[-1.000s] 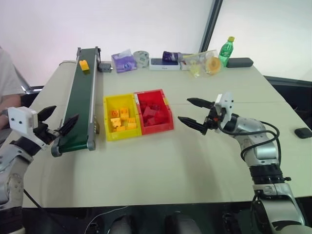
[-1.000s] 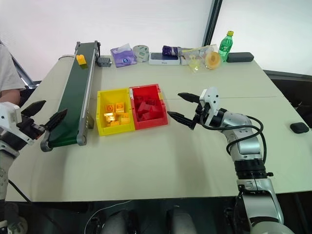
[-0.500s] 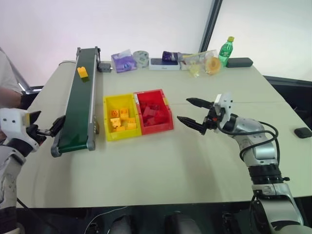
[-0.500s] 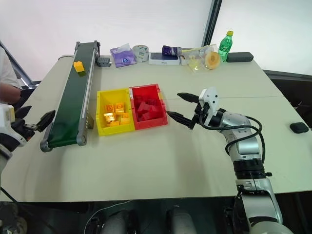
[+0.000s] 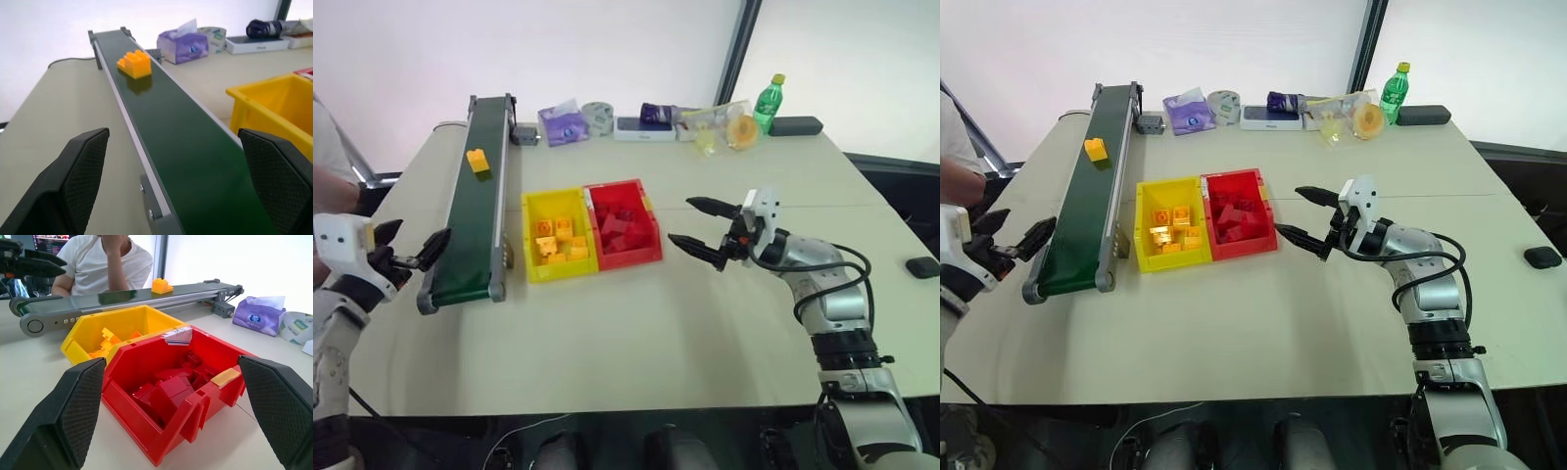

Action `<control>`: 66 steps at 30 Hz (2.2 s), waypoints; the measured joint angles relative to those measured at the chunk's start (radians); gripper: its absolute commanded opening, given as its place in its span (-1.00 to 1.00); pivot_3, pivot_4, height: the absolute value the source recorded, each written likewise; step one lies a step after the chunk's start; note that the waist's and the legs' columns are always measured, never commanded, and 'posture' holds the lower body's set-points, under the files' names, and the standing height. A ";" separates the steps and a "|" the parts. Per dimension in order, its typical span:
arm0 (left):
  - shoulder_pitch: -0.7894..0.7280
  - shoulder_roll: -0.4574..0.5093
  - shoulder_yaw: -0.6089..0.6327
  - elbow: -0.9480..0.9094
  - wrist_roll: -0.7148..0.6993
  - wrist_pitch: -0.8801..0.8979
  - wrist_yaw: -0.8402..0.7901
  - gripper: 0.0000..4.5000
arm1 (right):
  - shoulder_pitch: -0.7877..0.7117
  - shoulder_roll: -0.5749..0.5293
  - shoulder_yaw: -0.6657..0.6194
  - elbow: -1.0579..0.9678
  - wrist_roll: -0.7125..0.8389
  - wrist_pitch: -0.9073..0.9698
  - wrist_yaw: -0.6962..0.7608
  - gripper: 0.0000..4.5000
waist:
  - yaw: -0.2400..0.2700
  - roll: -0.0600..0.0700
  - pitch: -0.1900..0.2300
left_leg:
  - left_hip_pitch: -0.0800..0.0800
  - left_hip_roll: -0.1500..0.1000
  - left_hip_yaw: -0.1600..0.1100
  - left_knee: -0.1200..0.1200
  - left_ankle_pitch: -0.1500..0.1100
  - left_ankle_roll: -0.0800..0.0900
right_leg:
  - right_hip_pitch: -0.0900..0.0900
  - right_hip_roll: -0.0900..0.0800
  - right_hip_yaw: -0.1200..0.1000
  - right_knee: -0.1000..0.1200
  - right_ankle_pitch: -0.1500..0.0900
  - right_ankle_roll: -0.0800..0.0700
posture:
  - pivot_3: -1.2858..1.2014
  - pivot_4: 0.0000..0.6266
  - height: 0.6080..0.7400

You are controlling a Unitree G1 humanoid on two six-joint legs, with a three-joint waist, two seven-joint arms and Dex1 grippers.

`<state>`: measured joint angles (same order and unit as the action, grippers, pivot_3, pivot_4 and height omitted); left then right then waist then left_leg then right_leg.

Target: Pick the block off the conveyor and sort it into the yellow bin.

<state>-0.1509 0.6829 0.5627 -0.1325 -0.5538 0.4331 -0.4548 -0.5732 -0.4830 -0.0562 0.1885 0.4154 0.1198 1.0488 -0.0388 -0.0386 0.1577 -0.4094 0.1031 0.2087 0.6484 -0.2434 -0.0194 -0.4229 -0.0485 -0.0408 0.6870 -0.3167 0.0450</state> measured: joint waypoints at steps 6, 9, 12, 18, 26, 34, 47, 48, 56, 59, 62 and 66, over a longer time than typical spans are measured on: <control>-0.082 -0.153 -0.062 -0.131 0.098 0.123 0.321 0.98 | 0.000 0.005 0.002 -0.001 0.000 0.000 -0.001 1.00 | 0.001 0.000 0.000 | 0.000 0.000 0.000 0.000 0.000 0.000 | 0.000 0.000 0.000 0.000 0.000 0.000 | 0.03 -0.52 1.00; -0.083 -0.231 -0.134 -0.198 0.129 0.178 0.415 0.98 | 0.000 0.009 0.002 -0.001 0.000 0.001 -0.001 1.00 | 0.001 0.000 0.000 | 0.000 0.000 -0.001 0.001 0.000 0.000 | 0.000 0.001 0.000 0.000 0.000 0.000 | 0.03 -0.52 1.00; -0.120 -0.262 -0.170 -0.220 0.168 0.212 0.486 0.98 | 0.000 0.013 0.003 -0.001 0.000 0.001 -0.001 1.00 | 0.001 0.000 0.000 | 0.000 0.000 -0.001 0.001 0.000 0.000 | 0.000 0.002 0.000 0.001 0.000 0.000 | 0.03 -0.52 1.00; -0.145 -0.285 -0.175 -0.223 0.214 0.237 0.549 0.98 | 0.001 0.012 0.003 -0.009 0.002 0.005 0.002 1.00 | -0.001 0.000 0.000 | 0.000 0.000 -0.001 0.001 0.000 0.000 | 0.000 0.002 0.000 0.001 0.000 0.000 | 0.03 -0.52 1.00; -0.168 -0.320 -0.194 -0.208 0.244 0.248 0.561 0.98 | 0.024 -0.015 0.001 -0.081 0.053 0.063 0.051 1.00 | 0.010 0.000 0.000 | 0.000 0.000 -0.001 0.001 0.000 0.000 | 0.001 0.002 0.000 0.001 0.000 0.000 | 0.03 -0.52 1.00; -0.178 -0.383 -0.235 -0.159 0.287 0.248 0.575 0.98 | 0.066 -0.022 0.007 -0.167 0.112 0.129 0.100 1.00 | 0.025 0.000 0.000 | 0.000 -0.001 -0.001 0.002 0.000 0.000 | 0.001 0.002 0.000 0.001 0.000 0.000 | 0.03 -0.52 1.00; -0.181 -0.445 -0.269 -0.160 0.328 0.248 0.593 0.88 | 0.066 -0.021 0.007 -0.168 0.110 0.137 0.092 1.00 | 0.025 -0.001 0.000 | 0.001 -0.001 -0.001 0.002 0.000 0.000 | 0.001 0.002 0.000 0.001 0.000 0.000 | 0.03 -0.52 1.00; -0.181 -0.447 -0.269 -0.162 0.329 0.248 0.595 0.76 | 0.066 -0.021 0.007 -0.168 0.110 0.137 0.089 1.00 | 0.026 -0.001 0.000 | 0.001 -0.001 -0.001 0.002 0.000 0.000 | 0.002 0.002 0.000 0.001 0.000 0.000 | 0.03 -0.52 1.00; -0.183 -0.465 -0.236 -0.175 0.327 0.251 0.613 -0.40 | 0.064 -0.021 0.007 -0.165 0.107 0.128 0.079 1.00 | 0.025 -0.001 0.000 | 0.001 -0.001 -0.001 0.002 0.000 0.000 | 0.002 0.002 0.000 0.001 0.000 0.000 | 0.03 -0.52 1.00; -0.185 -0.459 -0.232 -0.185 0.326 0.258 0.611 -0.40 | 0.060 -0.021 0.007 -0.162 0.100 0.119 0.075 1.00 | 0.025 -0.001 0.000 | 0.001 -0.001 -0.001 0.002 0.000 0.000 | 0.002 0.002 0.000 0.001 0.000 0.000 | 0.03 -0.52 1.00; -0.200 -0.456 -0.229 -0.185 0.319 0.258 0.595 -0.40 | 0.058 -0.020 0.007 -0.161 0.099 0.116 0.074 1.00 | 0.026 -0.001 0.000 | 0.001 -0.001 -0.001 0.002 0.000 0.000 | 0.002 0.002 0.000 0.001 0.000 0.000 | 0.03 -0.52 1.00; -0.229 -0.399 -0.233 -0.205 0.261 0.257 0.488 -0.40 | 0.058 -0.021 0.007 -0.162 0.100 0.117 0.073 1.00 | 0.025 -0.001 0.000 | 0.001 -0.001 -0.001 0.002 0.000 0.000 | 0.002 0.002 0.000 0.001 0.000 0.000 | 0.03 -0.52 1.00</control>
<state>-0.3798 0.2834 0.3294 -0.3373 -0.2926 0.6902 0.0328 -0.5150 -0.5038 -0.0490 0.0269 0.5157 0.2372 1.1221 -0.0141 -0.0391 0.1573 -0.4088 0.1025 0.2073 0.6504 -0.2432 -0.0196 -0.4212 -0.0465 -0.0409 0.6881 -0.3166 0.0453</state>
